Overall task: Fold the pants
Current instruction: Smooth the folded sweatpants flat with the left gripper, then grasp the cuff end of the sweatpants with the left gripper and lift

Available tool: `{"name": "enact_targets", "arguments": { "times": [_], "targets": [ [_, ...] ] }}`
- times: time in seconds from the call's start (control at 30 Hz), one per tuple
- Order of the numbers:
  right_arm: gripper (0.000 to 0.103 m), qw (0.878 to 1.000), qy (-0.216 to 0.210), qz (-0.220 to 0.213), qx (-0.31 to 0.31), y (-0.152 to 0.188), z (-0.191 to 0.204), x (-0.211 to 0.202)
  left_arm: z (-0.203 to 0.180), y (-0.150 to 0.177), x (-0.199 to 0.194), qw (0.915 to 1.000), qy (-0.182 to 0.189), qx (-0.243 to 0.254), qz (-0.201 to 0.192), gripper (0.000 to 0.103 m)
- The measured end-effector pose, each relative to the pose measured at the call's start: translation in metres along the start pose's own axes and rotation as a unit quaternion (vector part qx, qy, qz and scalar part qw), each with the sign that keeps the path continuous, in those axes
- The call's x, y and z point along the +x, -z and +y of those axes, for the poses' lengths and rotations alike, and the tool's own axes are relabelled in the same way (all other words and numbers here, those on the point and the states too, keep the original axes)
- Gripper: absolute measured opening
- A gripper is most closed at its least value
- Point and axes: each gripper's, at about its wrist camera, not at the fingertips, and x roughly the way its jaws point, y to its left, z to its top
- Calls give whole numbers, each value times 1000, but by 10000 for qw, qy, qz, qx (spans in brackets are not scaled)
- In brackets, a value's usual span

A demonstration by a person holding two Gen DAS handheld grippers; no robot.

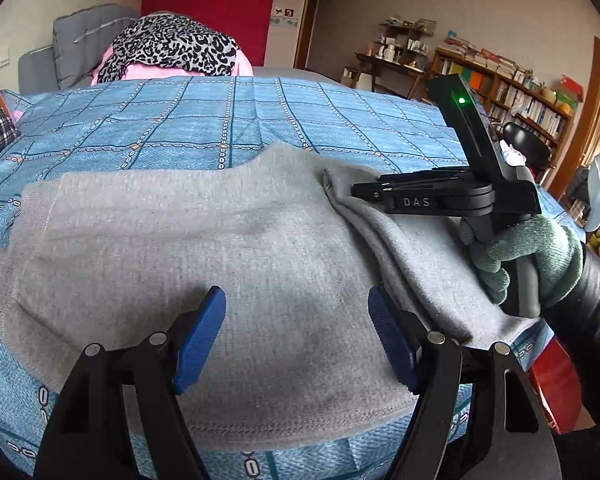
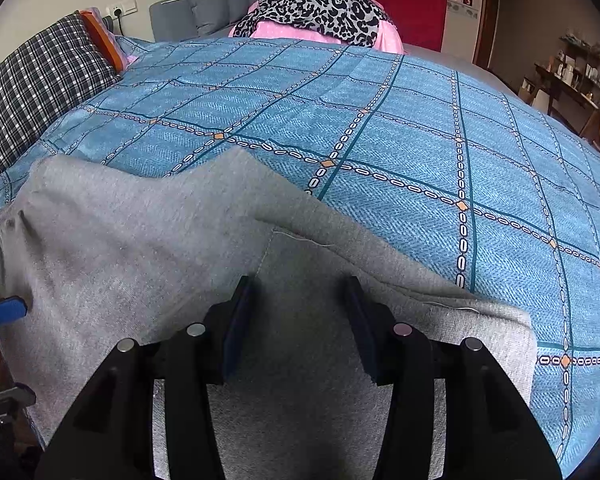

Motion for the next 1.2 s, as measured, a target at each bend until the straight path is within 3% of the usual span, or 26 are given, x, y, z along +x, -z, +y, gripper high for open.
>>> {"name": "enact_targets", "arguments": {
  "times": [0.23,0.4,0.63,0.77,1.0,1.2],
  "targets": [
    [49,10000,40,-47,-25,1,1,1,17,1,-9,9990,-412,-171,-79,74],
    [49,10000,31,-72,-7,1,1,0,45,0,-23,9962,-611,-593,-159,78],
    [49,9999,-19,-108,50,1,-1,-1,101,5,-50,9815,-1062,-1552,-351,78],
    [49,9999,-21,-115,56,2,0,-1,120,12,-62,9782,-764,-1895,-373,78],
    [49,9999,-30,-119,65,2,0,-2,122,18,-80,9767,-575,-2019,-445,78],
    [50,9999,-53,-131,88,1,-1,-3,141,30,-88,9633,-810,-2517,-468,78]
  ]
}}
